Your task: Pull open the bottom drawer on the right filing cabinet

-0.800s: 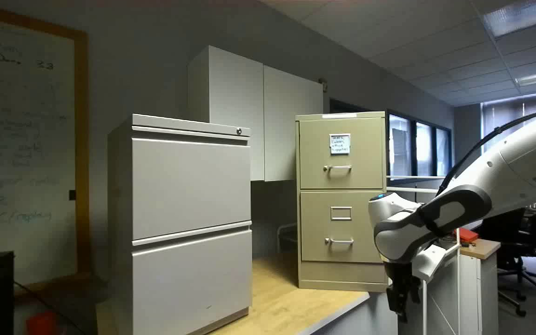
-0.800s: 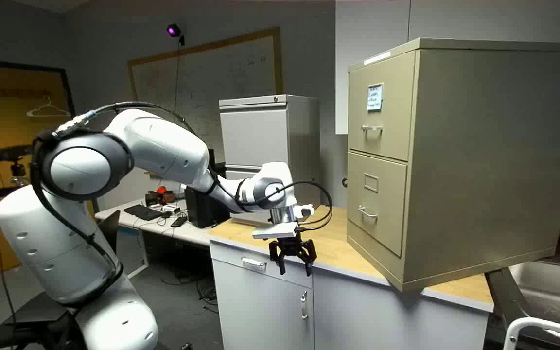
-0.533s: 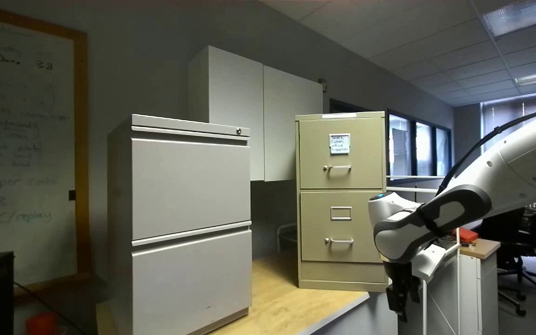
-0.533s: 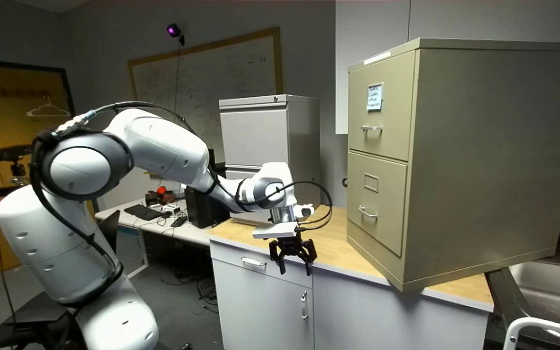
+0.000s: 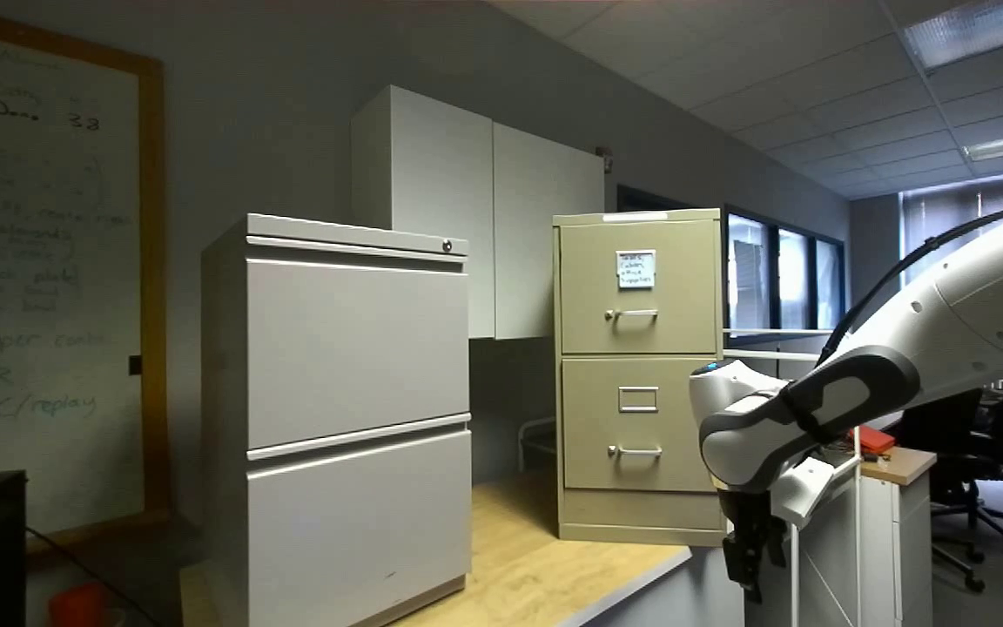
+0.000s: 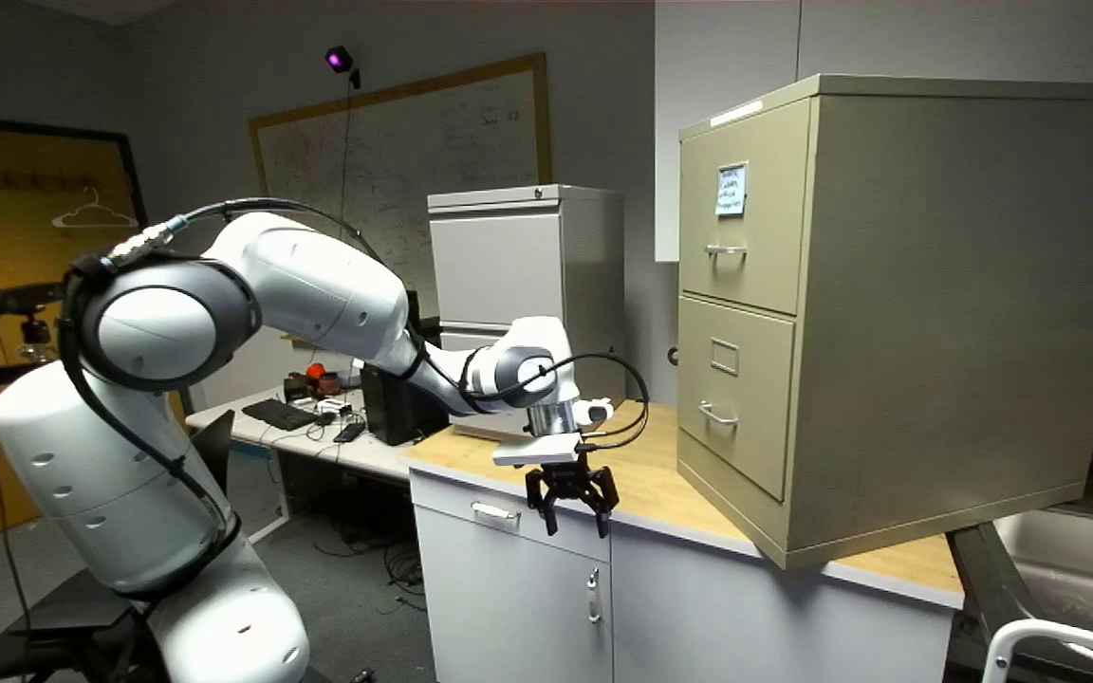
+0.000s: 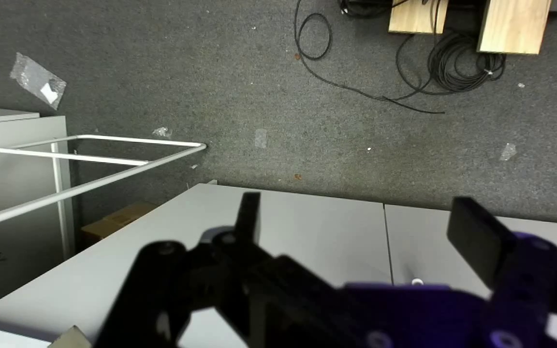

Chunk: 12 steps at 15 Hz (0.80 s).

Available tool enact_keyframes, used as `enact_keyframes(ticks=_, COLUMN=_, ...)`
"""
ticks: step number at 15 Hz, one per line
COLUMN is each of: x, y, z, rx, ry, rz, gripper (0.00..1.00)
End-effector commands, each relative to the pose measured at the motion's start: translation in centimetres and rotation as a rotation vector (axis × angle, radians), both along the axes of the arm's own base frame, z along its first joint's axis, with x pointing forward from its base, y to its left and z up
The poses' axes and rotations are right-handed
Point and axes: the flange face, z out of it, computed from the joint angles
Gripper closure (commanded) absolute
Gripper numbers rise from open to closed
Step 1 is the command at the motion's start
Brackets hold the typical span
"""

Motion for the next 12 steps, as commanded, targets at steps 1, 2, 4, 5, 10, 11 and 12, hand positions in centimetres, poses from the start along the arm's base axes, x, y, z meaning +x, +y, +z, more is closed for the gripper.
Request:
enact_keyframes(ticks=1, x=0.1, y=-0.1, z=-0.1, rx=0.003, ry=0.002, rz=0.003, gripper=0.0)
enact_keyframes(ticks=2, x=0.3, y=-0.2, z=-0.1, rx=0.005, ry=0.005, rz=-0.003, gripper=0.0)
enact_keyframes(ticks=4, x=0.7, y=-0.1, z=0.2, rx=-0.009, ry=0.004, rz=-0.004, gripper=0.0)
enact_keyframes(ticks=5, x=1.1, y=0.0, z=0.4, rx=-0.018, ry=0.002, rz=-0.002, gripper=0.0)
enact_keyframes(ticks=10, x=2.9, y=1.4, z=3.8, rx=-0.086, ry=-0.027, rz=0.045, gripper=0.0)
enact_keyframes(ticks=11, x=3.4, y=1.9, z=4.9, rx=-0.104, ry=-0.038, rz=0.063, gripper=0.0)
enact_keyframes(ticks=12, x=4.0, y=2.4, z=6.2, rx=-0.131, ry=-0.05, rz=0.084, gripper=0.0)
